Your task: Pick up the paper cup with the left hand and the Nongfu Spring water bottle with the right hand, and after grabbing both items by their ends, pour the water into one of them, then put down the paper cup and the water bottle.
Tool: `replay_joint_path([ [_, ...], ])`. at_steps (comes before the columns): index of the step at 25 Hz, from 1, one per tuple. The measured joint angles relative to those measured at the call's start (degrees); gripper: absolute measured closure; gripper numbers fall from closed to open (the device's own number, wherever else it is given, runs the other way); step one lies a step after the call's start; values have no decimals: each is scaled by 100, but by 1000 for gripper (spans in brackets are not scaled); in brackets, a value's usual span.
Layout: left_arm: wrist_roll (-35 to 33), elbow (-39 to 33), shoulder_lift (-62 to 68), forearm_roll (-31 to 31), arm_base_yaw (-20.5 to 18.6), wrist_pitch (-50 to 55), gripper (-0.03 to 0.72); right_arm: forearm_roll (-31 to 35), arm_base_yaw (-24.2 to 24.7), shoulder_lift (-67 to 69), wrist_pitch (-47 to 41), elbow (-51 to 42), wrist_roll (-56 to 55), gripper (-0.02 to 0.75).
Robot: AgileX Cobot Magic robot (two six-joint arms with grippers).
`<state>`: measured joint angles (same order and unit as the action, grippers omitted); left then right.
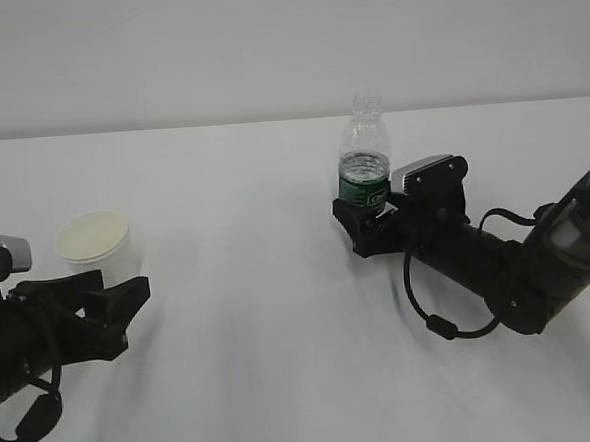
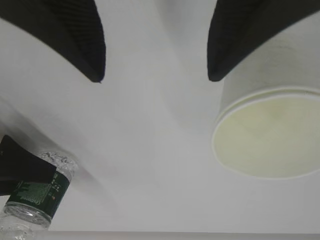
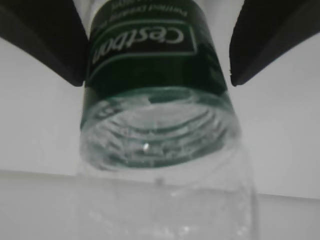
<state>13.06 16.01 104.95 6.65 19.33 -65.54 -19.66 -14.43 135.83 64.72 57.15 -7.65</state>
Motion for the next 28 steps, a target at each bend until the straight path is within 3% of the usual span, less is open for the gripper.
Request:
replay_joint_path([
  [28,-10,0,0,13,0,0,228,213,0,43,55,193,-36,104],
])
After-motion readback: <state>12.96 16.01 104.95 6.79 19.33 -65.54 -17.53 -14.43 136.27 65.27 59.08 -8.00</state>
